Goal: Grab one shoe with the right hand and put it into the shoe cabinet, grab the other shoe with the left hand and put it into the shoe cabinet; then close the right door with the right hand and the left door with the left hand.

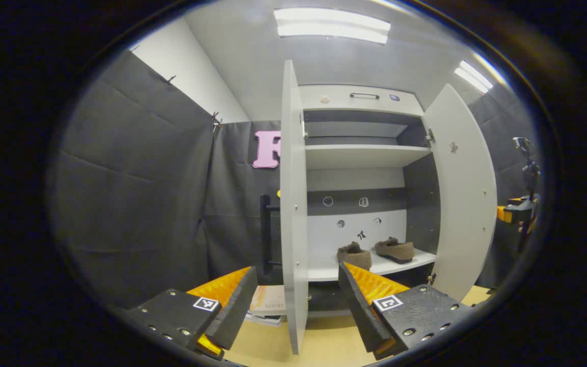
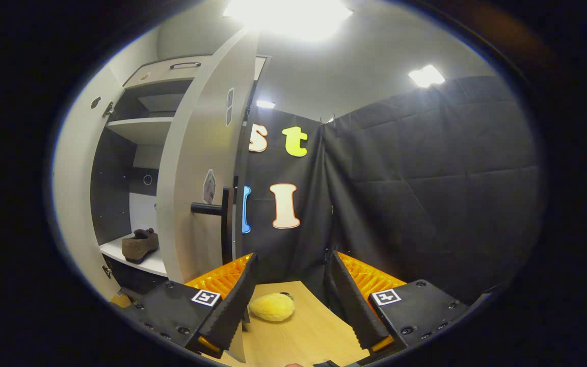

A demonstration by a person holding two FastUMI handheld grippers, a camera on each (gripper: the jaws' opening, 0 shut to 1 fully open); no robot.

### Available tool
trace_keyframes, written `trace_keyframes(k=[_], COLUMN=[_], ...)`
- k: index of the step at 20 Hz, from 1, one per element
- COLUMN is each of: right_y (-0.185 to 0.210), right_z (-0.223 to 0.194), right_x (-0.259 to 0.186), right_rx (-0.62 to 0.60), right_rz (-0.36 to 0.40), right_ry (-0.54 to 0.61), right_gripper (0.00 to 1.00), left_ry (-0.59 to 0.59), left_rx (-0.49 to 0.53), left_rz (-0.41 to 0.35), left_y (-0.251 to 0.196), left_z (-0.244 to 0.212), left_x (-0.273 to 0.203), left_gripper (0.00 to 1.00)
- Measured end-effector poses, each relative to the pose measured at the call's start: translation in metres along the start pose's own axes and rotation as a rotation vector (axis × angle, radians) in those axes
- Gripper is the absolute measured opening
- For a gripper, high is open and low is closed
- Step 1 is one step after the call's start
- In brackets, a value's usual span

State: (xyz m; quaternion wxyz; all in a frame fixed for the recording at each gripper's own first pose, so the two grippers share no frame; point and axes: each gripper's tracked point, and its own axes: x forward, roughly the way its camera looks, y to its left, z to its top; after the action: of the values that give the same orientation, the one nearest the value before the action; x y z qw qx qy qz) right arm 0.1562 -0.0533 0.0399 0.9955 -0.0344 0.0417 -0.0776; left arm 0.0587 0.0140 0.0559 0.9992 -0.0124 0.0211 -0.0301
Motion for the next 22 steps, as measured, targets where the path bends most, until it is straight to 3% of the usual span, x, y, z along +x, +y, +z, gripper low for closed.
trace_keyframes(k=[4, 8, 9, 16, 22], right_y=[0.027, 0.073, 0.086, 0.160, 0.168], right_z=[0.001, 0.005, 0.008, 0.014, 0.020], right_x=[-0.008, -0.011, -0.009, 0.001, -0.014], right_rx=[0.015, 0.028, 0.030, 0.037, 0.043], right_rz=[0.037, 0.128, 0.144, 0.259, 0.255], right_ry=[-0.003, -0.011, -0.016, -0.024, -0.053], right_gripper=[0.92, 0.92, 0.93, 0.92, 0.97], left_ry=[0.008, 0.003, 0.006, 0.020, 0.014], left_rx=[-0.013, -0.020, -0.019, -0.006, 0.009], left_rz=[0.025, 0.046, 0.052, 0.104, 0.130], left_y=[0.023, 0.041, 0.045, 0.086, 0.121], left_z=[-0.005, -0.006, -0.008, -0.015, -0.012], left_x=[0.004, 0.008, 0.007, 0.008, 0.030], left_gripper=[0.97, 0.97, 0.93, 0.97, 0.97])
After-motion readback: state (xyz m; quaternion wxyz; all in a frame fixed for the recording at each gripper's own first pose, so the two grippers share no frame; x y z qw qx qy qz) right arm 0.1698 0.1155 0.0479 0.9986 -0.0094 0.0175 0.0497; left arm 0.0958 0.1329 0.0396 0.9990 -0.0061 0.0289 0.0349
